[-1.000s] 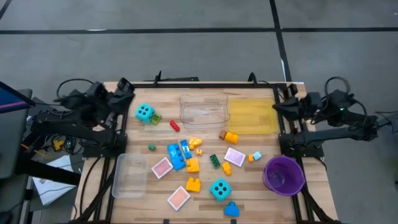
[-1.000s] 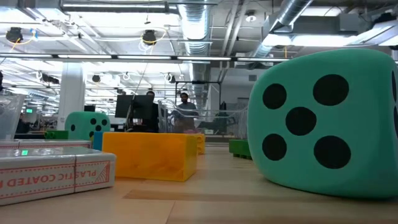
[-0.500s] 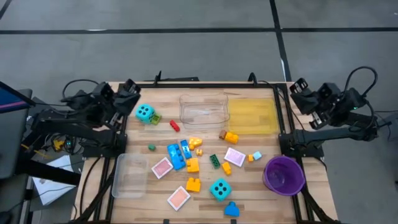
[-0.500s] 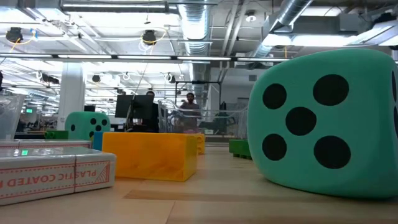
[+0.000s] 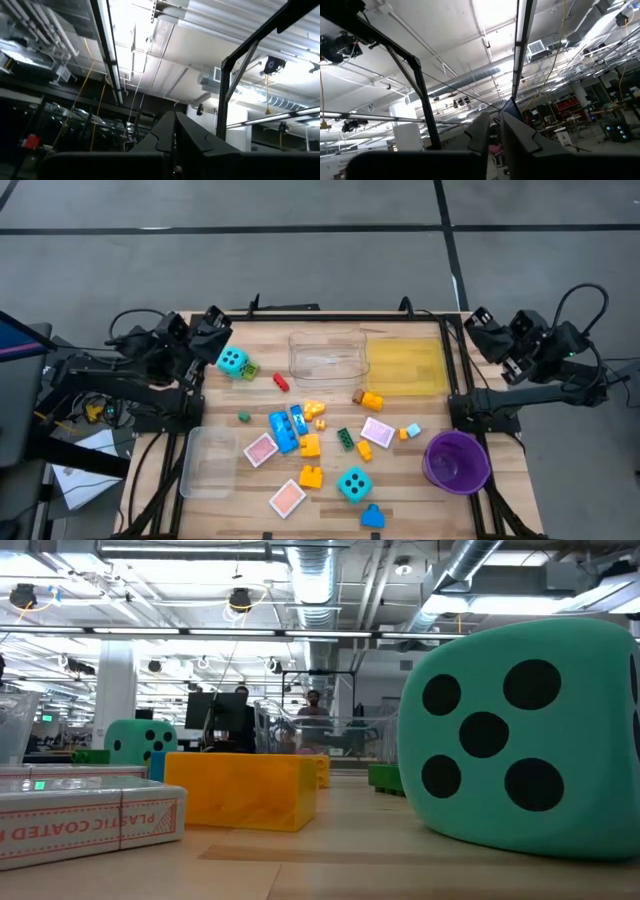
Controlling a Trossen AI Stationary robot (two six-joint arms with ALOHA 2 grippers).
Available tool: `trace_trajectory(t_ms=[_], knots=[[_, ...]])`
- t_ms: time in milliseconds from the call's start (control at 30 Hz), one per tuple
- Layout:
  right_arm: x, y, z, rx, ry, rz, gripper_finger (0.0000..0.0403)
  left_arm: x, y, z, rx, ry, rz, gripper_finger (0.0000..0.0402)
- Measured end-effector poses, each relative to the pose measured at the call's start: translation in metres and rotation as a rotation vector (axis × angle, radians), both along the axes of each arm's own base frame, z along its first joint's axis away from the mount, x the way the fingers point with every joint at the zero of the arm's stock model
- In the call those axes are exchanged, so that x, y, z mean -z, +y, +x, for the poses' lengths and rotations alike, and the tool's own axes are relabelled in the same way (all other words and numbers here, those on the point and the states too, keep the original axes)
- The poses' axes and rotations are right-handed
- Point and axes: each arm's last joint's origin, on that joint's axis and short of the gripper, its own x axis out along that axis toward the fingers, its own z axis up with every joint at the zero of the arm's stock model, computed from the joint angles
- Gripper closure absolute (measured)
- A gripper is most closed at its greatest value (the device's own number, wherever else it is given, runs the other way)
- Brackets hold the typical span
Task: Pick & Place Toys
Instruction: Put the blue dice into the transparent bin
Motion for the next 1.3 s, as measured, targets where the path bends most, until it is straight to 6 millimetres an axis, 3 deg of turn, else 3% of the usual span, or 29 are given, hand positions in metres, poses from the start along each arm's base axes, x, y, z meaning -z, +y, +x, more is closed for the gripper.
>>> trace_trajectory(t_ms=[167, 500, 667, 967, 1133, 1300], knots=[[0.0, -0.001, 0.0, -0.013, -0.002, 0.052, 0.03, -0.001, 0.001, -0.002, -0.02, -0.008, 0.007, 0.0321], [0.0, -0.001, 0.0, -0.004, -0.003, 0.09, 0.0171, -0.001, 0.005, -0.002, -0.14, 0.001, 0.007, 0.0121], [0.0, -0.001, 0.0, -0.003, -0.003, 0.092, 0.014, -0.001, 0.005, -0.002, -0.143, 0.001, 0.007, 0.0058], [0.0, -0.002, 0.0, 0.028, -0.003, 0.104, 0.0137, -0.003, 0.008, -0.002, -0.238, 0.007, -0.025, 0.0025], [0.0, -0.002, 0.0, 0.029, -0.003, 0.104, 0.0137, -0.024, 0.01, -0.007, -0.385, 0.04, -0.002, 0.0024], [0.0, -0.002, 0.0, 0.031, -0.003, 0.106, 0.0137, -0.052, 0.015, -0.007, -0.598, 0.302, 0.007, 0.0024]])
